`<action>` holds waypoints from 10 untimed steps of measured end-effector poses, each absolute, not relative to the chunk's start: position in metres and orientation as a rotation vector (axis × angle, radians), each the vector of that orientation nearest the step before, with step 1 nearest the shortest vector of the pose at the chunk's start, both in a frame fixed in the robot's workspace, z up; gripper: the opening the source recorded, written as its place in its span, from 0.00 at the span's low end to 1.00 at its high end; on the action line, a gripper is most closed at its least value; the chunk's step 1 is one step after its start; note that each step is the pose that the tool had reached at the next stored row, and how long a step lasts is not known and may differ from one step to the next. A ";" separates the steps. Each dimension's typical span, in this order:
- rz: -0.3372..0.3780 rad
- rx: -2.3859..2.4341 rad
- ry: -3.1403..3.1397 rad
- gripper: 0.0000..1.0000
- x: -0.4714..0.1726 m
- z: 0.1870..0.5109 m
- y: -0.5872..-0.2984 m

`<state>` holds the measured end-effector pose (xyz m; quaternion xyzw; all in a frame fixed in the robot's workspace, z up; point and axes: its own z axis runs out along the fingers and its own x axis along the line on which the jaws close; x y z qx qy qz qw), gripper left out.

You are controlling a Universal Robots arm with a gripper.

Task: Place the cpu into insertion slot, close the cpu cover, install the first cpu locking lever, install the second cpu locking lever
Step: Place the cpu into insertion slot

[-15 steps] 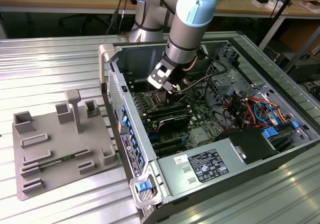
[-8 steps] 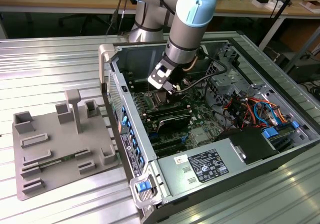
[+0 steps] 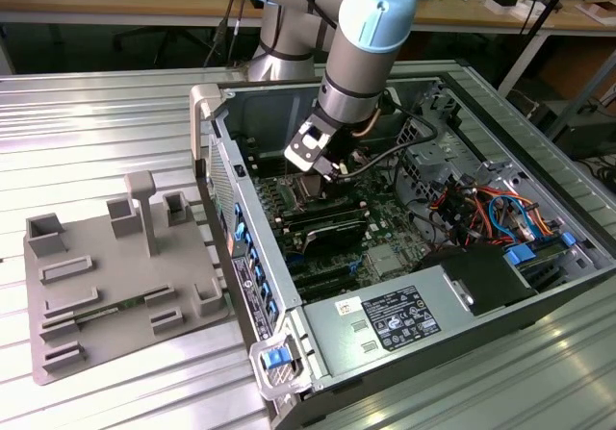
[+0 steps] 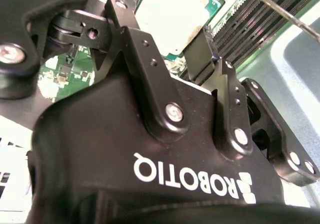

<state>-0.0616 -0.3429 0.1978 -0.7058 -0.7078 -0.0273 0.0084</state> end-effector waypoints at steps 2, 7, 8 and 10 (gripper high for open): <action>-0.085 -2.206 -2.212 0.61 -0.062 0.198 -0.343; -0.085 -2.206 -2.212 0.61 -0.062 0.198 -0.344; -0.085 -2.206 -2.212 0.61 -0.063 0.198 -0.344; -0.085 -2.206 -2.212 0.61 -0.064 0.198 -0.344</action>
